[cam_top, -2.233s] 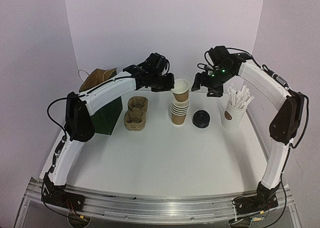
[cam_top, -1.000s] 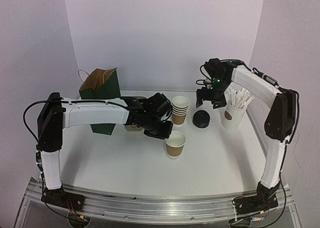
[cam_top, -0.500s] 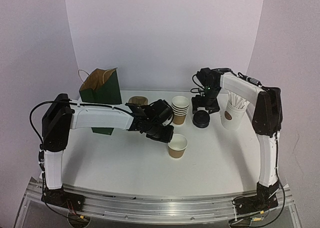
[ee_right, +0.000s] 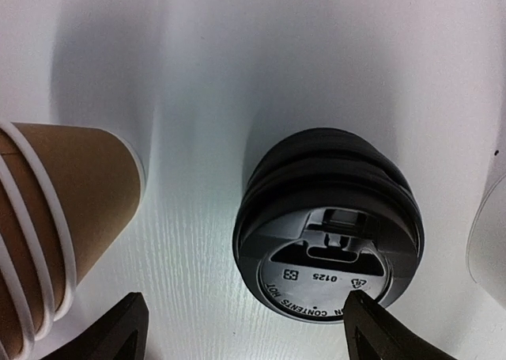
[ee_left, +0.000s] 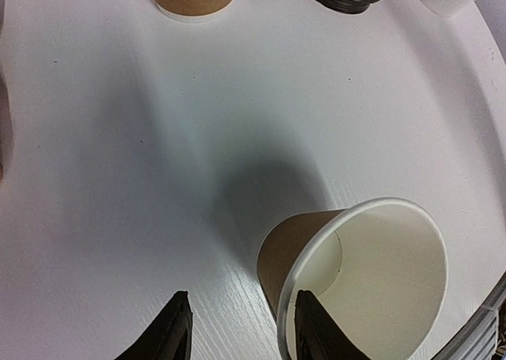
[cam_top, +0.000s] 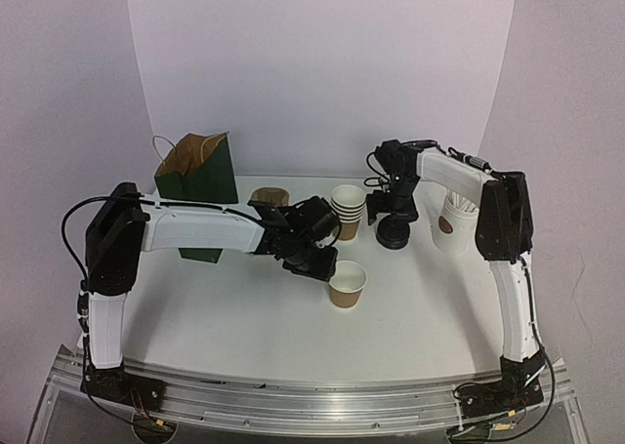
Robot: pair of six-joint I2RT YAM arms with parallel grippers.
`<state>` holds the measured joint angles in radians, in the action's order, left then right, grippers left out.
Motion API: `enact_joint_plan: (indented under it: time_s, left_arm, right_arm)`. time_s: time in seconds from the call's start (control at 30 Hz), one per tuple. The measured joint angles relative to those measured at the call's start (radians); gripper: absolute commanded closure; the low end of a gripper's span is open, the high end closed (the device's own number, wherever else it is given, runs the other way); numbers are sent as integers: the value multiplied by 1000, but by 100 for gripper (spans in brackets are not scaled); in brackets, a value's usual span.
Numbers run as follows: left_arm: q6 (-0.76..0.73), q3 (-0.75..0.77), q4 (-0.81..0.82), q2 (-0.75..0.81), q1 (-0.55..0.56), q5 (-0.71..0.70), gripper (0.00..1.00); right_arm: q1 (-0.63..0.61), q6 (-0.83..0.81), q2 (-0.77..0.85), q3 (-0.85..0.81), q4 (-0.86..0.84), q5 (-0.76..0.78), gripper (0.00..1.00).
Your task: Pack the takeout coffee
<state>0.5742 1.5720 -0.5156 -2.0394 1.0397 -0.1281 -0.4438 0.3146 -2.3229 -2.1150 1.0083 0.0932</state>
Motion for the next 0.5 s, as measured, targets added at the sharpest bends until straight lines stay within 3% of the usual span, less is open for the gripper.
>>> enact_joint_plan:
  time_s: [0.5]
  left_arm:
    - [-3, 68, -59, 20, 0, -69, 56]
  right_arm:
    - [0, -32, -45, -101, -8, 46, 6]
